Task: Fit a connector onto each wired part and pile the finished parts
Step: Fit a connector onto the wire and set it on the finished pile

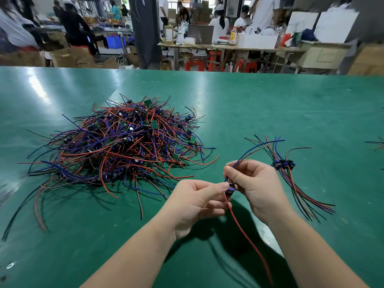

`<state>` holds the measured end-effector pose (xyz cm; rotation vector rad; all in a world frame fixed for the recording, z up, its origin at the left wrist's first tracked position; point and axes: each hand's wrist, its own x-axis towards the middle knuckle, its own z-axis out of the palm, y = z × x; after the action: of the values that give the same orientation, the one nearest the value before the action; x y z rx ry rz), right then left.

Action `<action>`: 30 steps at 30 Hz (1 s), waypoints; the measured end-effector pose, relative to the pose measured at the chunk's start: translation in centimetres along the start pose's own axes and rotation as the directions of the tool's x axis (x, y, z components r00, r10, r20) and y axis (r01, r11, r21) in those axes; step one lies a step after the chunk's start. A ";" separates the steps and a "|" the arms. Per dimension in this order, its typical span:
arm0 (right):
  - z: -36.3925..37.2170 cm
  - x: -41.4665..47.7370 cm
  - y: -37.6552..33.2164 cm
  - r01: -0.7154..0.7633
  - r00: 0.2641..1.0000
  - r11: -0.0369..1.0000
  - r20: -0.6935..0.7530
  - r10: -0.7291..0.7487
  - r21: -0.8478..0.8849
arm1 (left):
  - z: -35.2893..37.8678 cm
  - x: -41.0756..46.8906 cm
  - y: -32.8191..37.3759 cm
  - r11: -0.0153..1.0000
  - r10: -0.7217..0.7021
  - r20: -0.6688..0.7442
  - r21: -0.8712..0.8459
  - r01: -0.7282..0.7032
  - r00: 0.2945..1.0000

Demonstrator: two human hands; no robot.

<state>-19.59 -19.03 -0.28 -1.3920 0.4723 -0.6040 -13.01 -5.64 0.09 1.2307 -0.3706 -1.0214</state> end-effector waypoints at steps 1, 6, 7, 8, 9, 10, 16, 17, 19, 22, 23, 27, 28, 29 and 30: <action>0.0 0.0 0.1 -0.001 1.000 1.000 -0.006 0.001 -0.017 | 0.0 0.1 -0.1 1.000 0.001 -0.020 0.003 -0.001 1.000; 0.0 0.0 0.1 -0.037 0.999 0.995 0.015 0.038 -0.094 | 0.1 0.3 -0.8 0.999 -0.010 -0.082 0.036 0.013 0.997; -0.1 0.0 0.1 -0.040 0.999 0.993 0.012 0.042 -0.107 | 0.1 0.4 -0.8 0.999 -0.016 -0.085 0.035 0.019 0.996; -0.2 0.1 0.1 -0.045 0.999 0.993 0.010 0.047 -0.109 | 0.0 0.5 -0.9 0.999 -0.024 -0.085 0.035 0.027 0.996; -0.3 0.1 0.1 -0.050 0.999 0.993 0.011 0.052 -0.103 | 0.0 0.6 -0.9 0.999 -0.028 -0.085 0.041 0.032 0.996; -0.3 0.1 0.1 -0.054 0.998 0.994 0.013 0.055 -0.096 | -0.2 0.7 -0.9 0.998 -0.029 -0.085 0.054 0.034 0.996; -0.5 0.3 0.1 -0.064 0.996 0.995 0.063 0.069 -0.074 | -0.7 0.8 -0.7 0.992 -0.048 -0.057 0.111 0.054 0.997; -0.7 0.4 0.0 -0.068 0.994 0.995 0.078 0.073 -0.069 | -0.8 0.8 -0.5 0.991 -0.056 -0.049 0.116 0.061 0.997; -1.1 0.6 -0.2 -0.074 0.993 0.995 0.089 0.080 -0.064 | -0.9 0.8 -0.2 0.988 -0.077 -0.027 0.133 0.080 0.997; -1.9 1.1 -0.6 -0.086 0.995 0.995 0.040 0.087 -0.044 | -1.3 0.8 0.0 0.981 -0.100 0.003 0.166 0.098 0.995; -2.3 1.4 -0.7 -0.083 0.997 0.996 0.008 0.083 -0.028 | -1.4 0.7 0.0 0.979 -0.103 0.015 0.179 0.099 0.995; -4.1 2.4 -1.6 0.014 0.988 1.000 -0.156 -0.012 0.010 | -1.4 0.6 -0.2 0.967 -0.115 0.046 0.235 0.101 0.992; -4.4 2.5 -1.7 0.037 0.982 0.999 -0.188 -0.033 0.020 | -1.4 0.6 -0.3 0.963 -0.116 0.053 0.251 0.099 0.992; -4.6 2.6 -1.7 0.052 0.975 0.998 -0.218 -0.044 0.033 | -1.3 0.6 -0.3 0.960 -0.117 0.062 0.263 0.096 0.991; -4.7 2.6 -1.7 0.063 0.968 0.997 -0.246 -0.051 0.041 | -1.2 0.6 -0.3 0.959 -0.114 0.068 0.268 0.092 0.991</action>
<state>-20.77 -24.37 0.90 -1.2940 0.6115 -0.8348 -11.95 -5.39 -0.75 1.4617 -0.5253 -1.1415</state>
